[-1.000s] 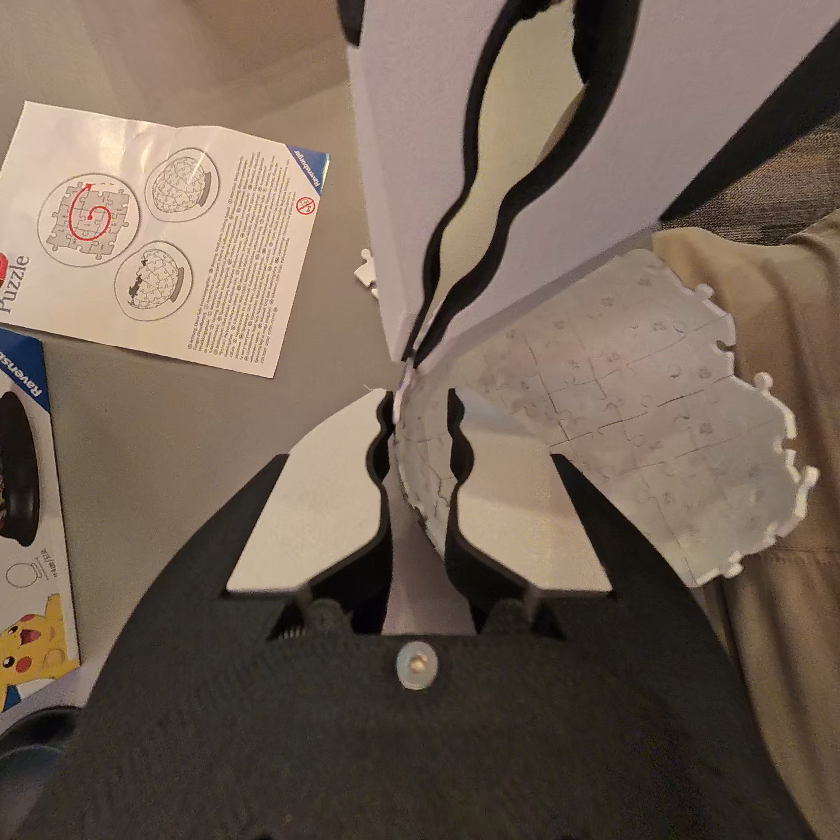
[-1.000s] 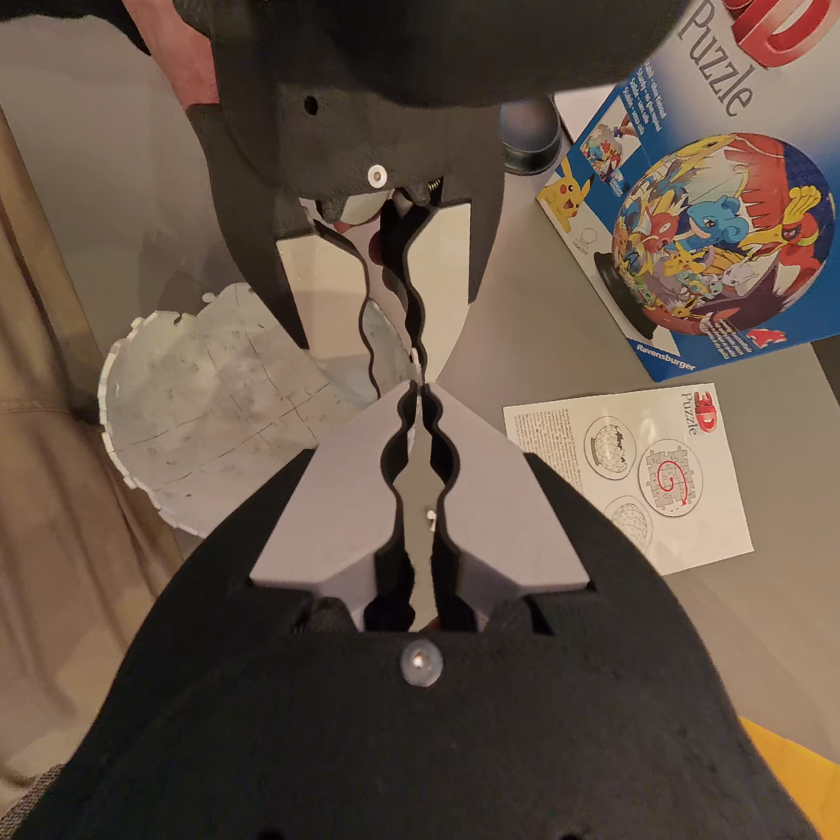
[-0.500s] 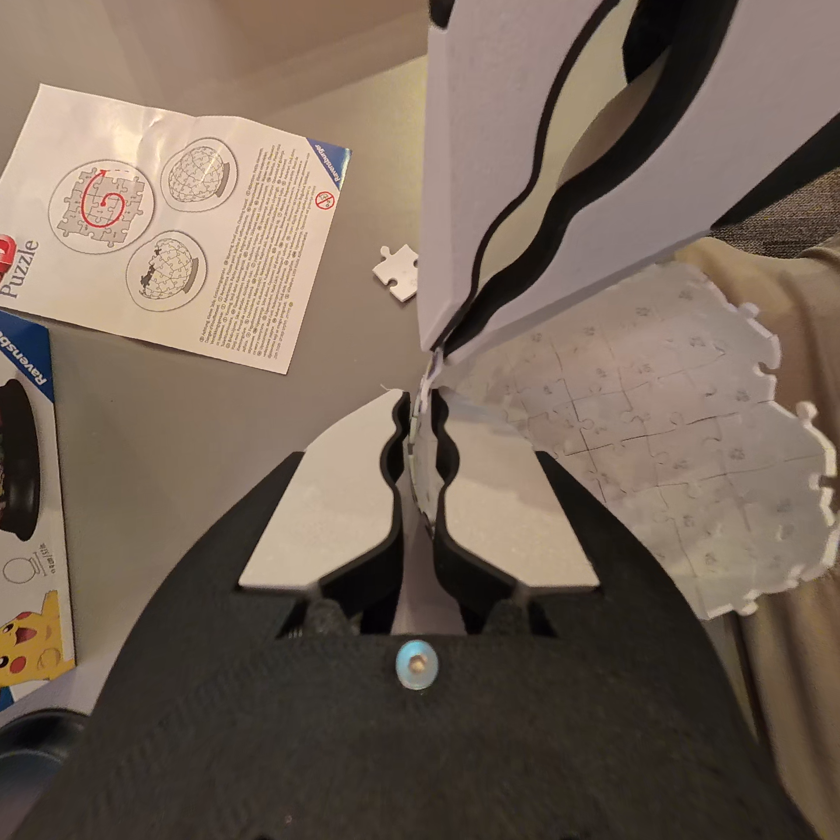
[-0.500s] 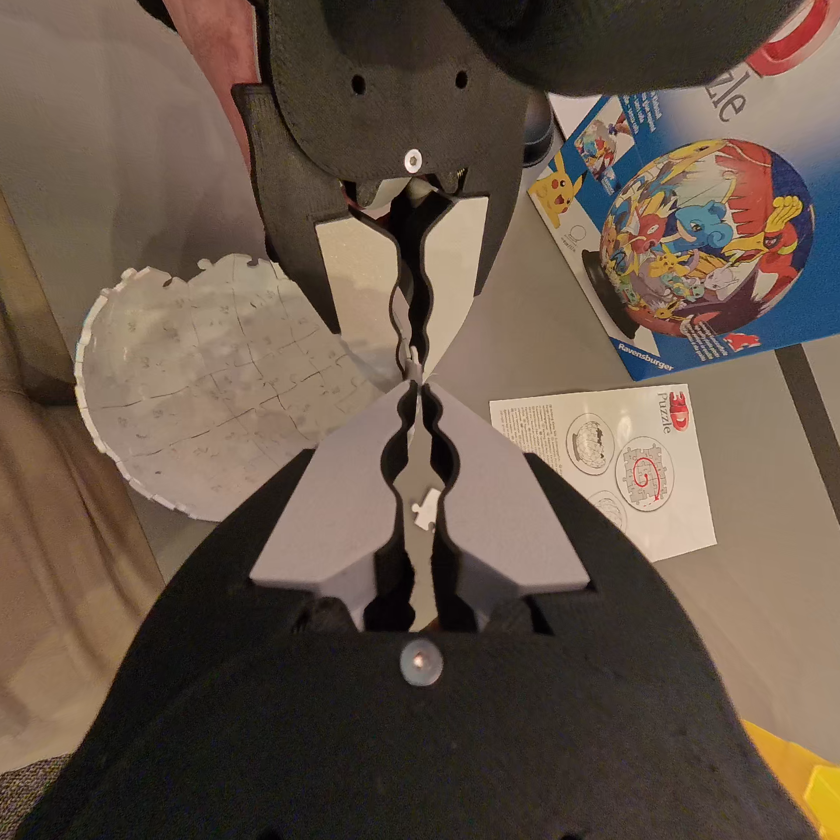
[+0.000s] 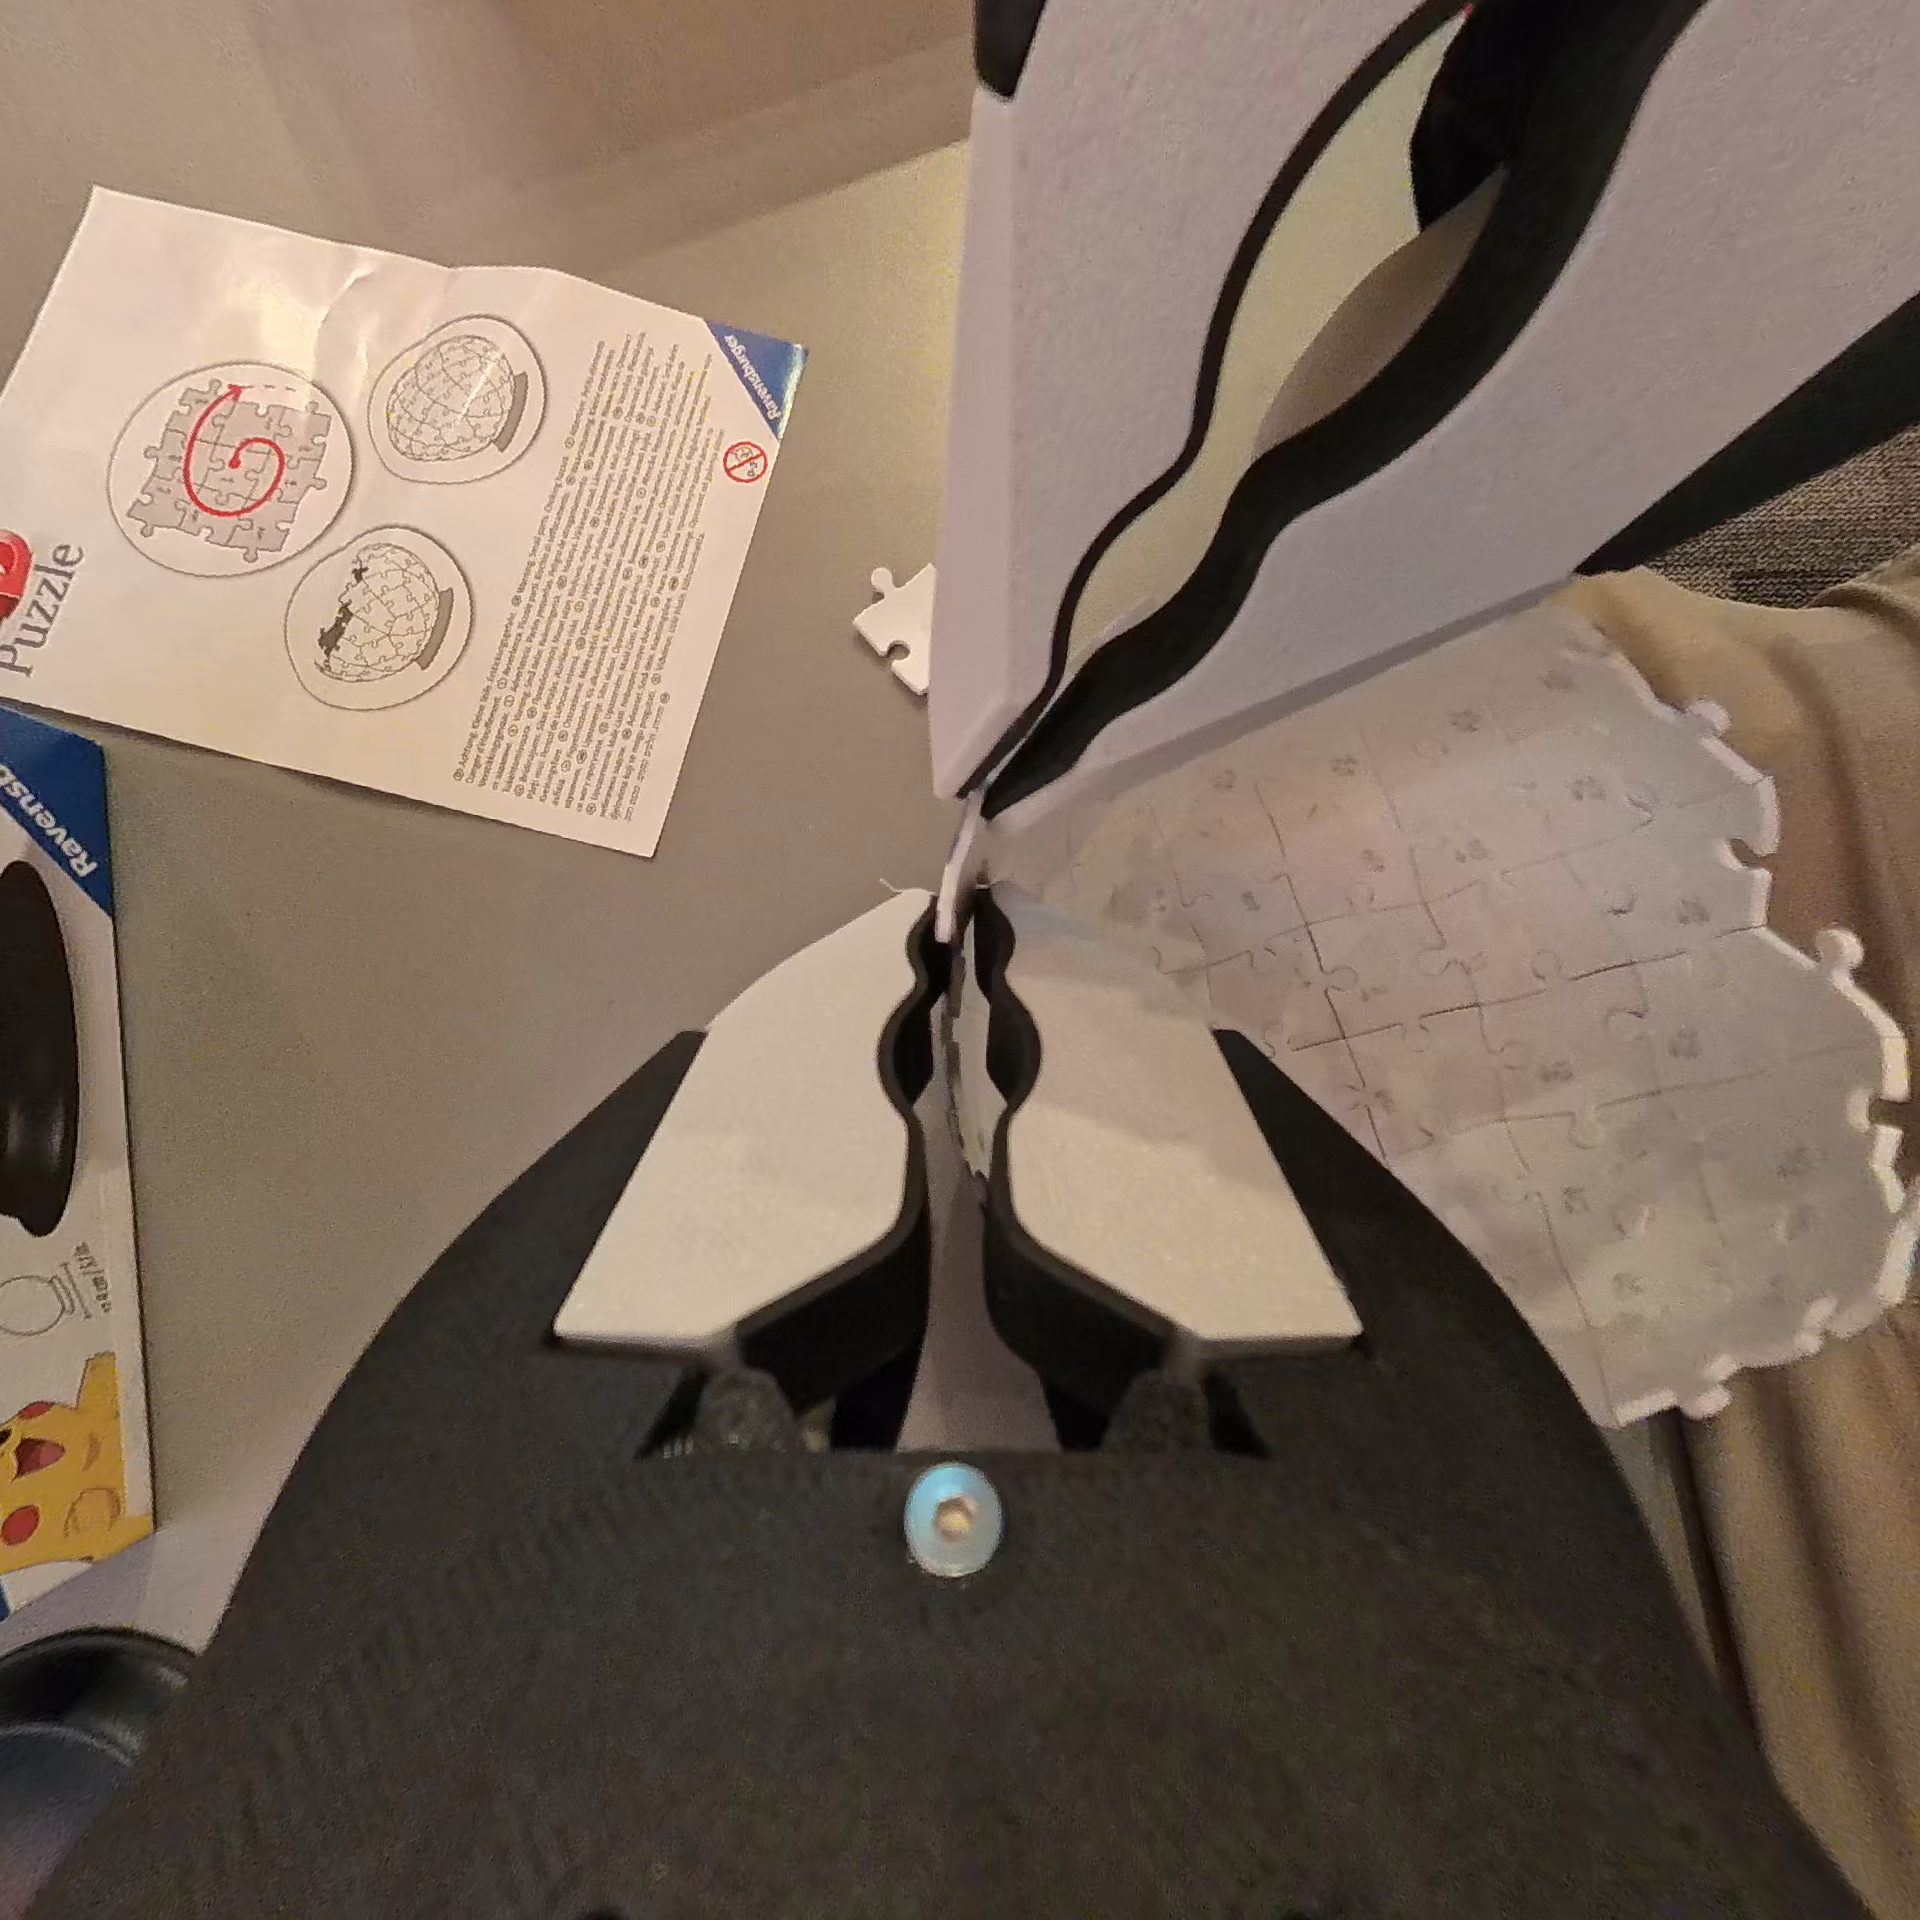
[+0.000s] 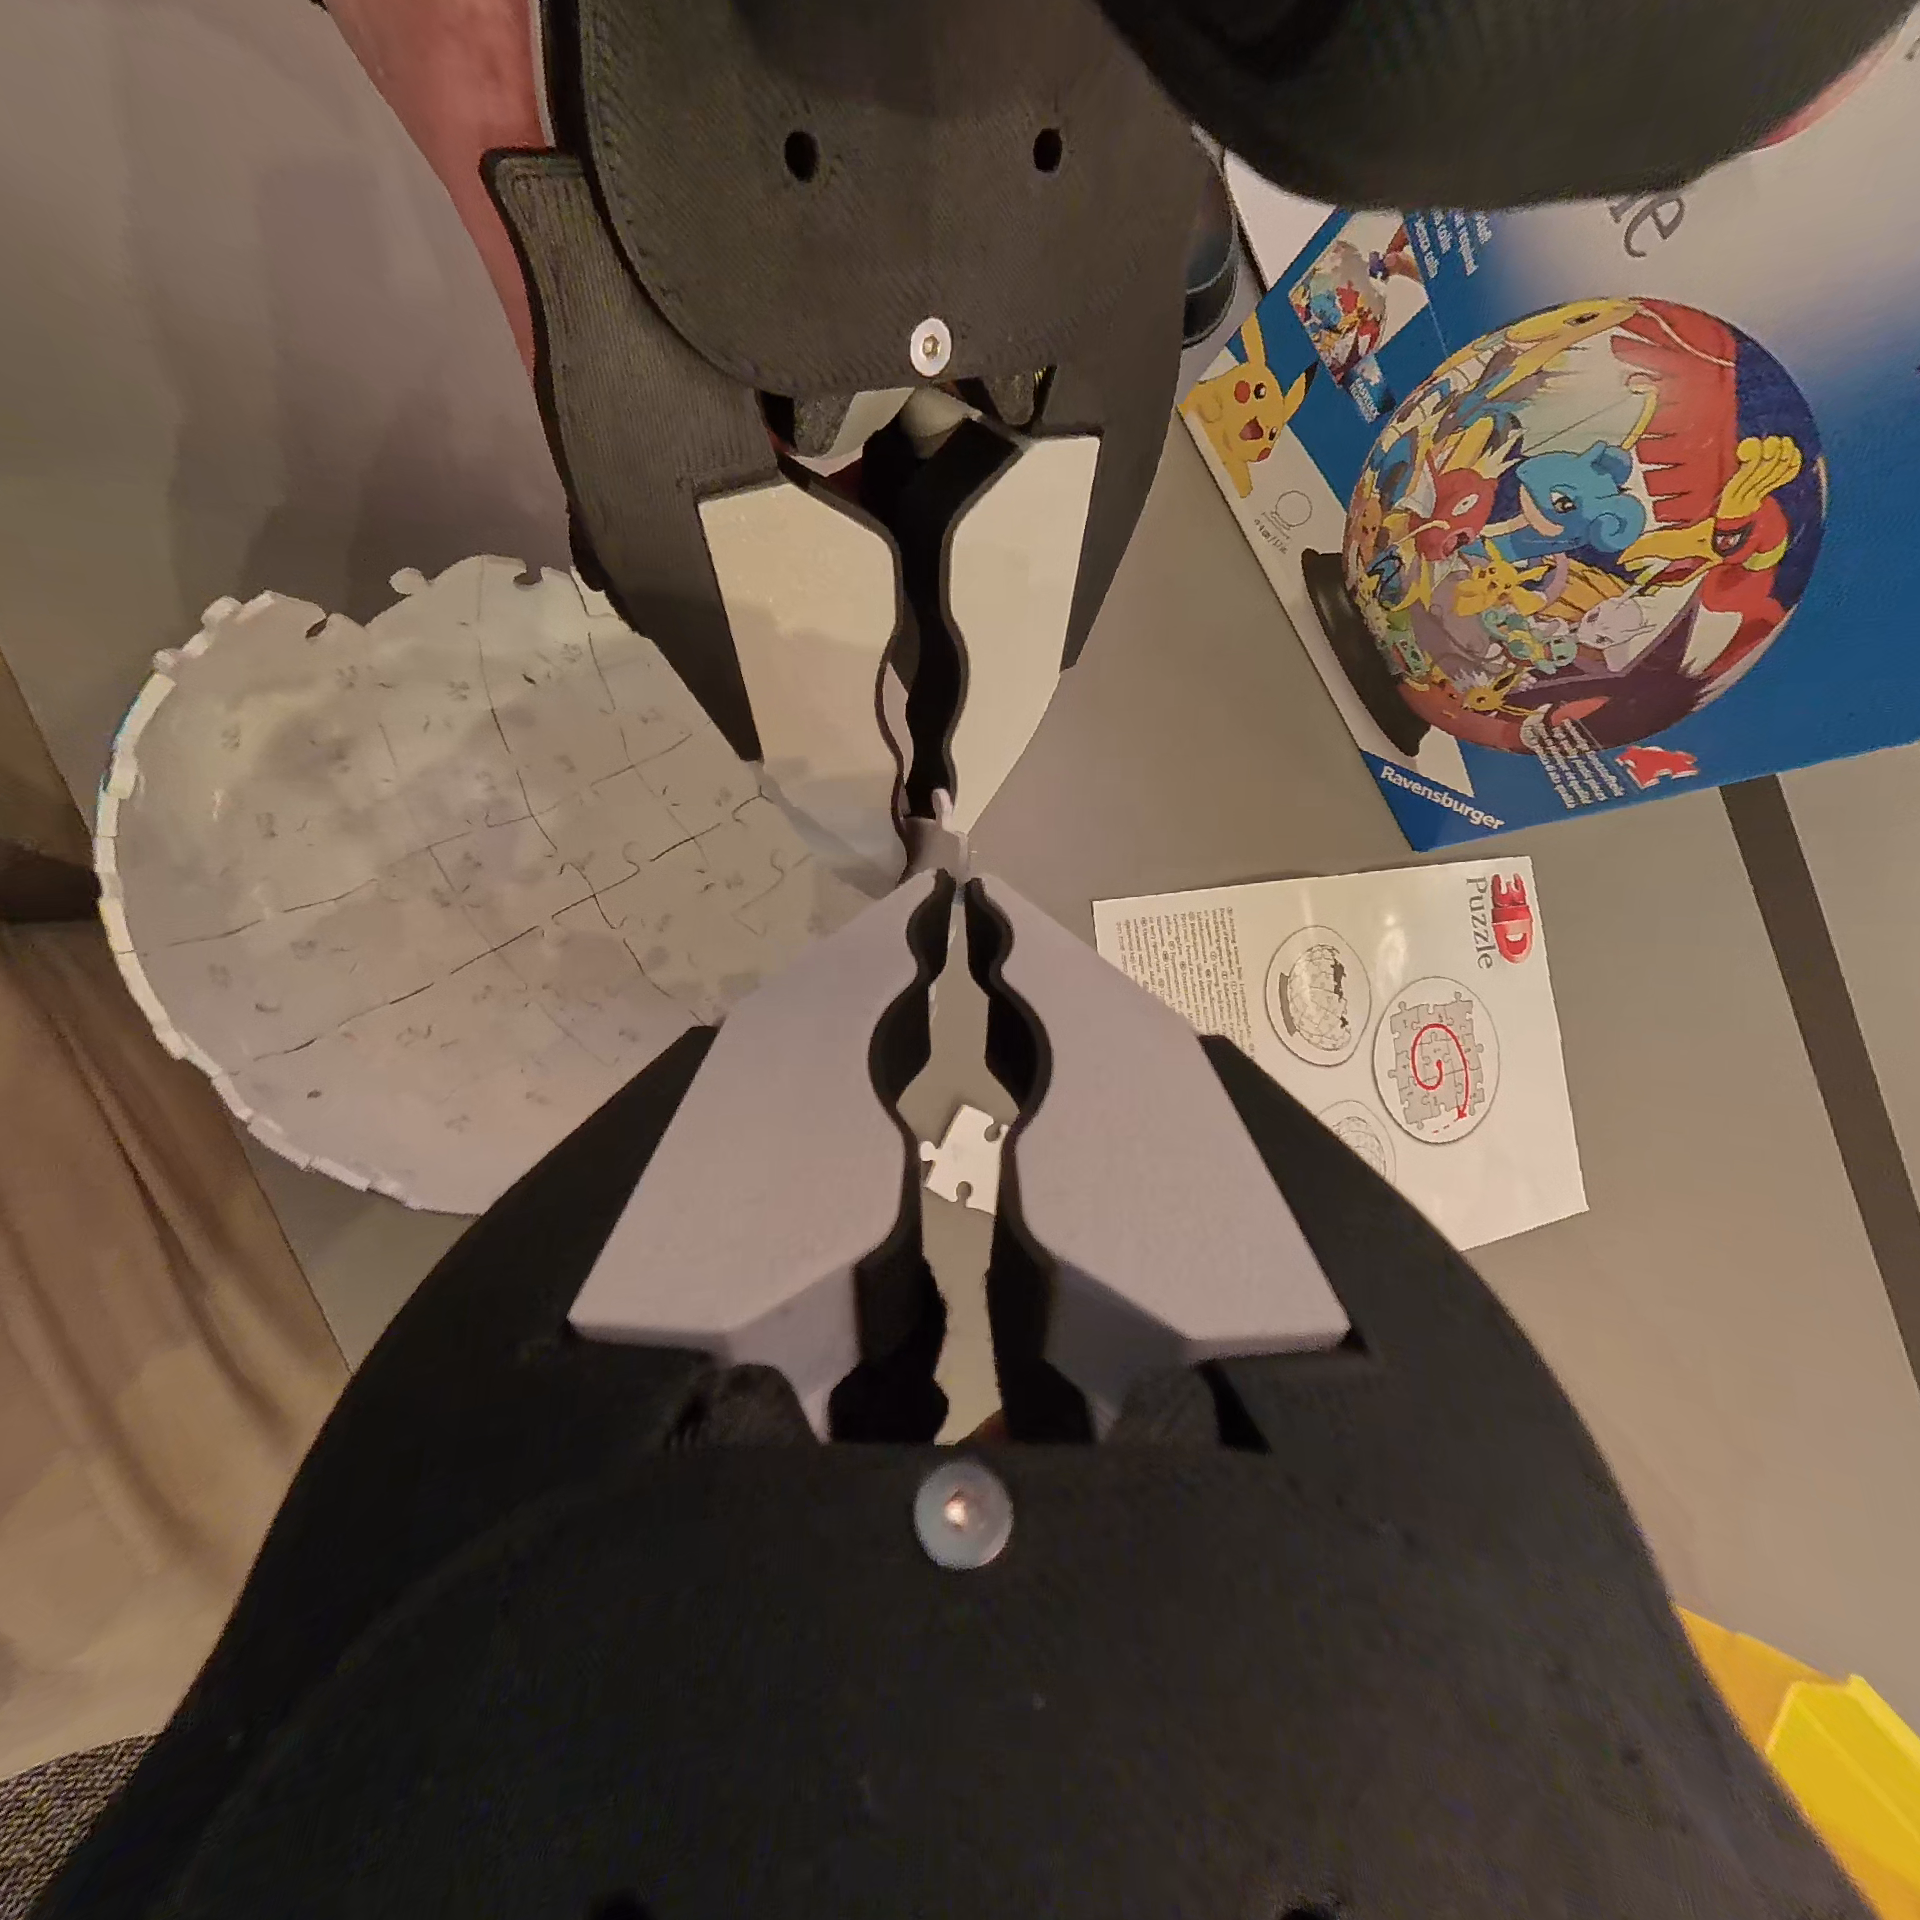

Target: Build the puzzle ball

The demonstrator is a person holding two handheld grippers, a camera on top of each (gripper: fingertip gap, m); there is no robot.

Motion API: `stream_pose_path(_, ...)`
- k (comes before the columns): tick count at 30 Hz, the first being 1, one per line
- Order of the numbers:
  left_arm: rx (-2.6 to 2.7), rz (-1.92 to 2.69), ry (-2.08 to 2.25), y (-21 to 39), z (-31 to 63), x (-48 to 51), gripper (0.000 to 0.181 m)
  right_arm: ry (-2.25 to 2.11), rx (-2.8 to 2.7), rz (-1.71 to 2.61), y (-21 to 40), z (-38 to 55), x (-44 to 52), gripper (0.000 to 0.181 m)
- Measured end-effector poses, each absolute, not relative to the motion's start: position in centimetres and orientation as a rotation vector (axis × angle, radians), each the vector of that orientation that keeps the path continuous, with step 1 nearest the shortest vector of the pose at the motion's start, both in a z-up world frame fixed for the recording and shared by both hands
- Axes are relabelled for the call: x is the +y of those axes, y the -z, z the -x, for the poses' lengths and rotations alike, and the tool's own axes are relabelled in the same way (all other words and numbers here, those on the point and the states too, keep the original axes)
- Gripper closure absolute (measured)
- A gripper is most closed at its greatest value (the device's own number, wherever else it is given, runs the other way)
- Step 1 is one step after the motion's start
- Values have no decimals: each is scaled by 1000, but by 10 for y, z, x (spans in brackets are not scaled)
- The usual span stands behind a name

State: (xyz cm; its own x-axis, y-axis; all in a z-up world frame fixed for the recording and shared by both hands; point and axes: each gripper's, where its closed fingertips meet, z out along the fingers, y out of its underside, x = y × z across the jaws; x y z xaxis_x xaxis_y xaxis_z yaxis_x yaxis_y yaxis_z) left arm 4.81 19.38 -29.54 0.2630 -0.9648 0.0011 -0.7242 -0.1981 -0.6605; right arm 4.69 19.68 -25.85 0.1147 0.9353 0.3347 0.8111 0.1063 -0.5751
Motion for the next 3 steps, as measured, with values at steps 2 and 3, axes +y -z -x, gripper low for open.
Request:
stream_pose_path(2,1519,1999,572,296,-48,194,177,-231,-1715,1725,259,-47,196,180)
stream_pose_path(3,1518,1998,575,296,-48,194,177,-228,-1718,1726,259,-47,196,180)
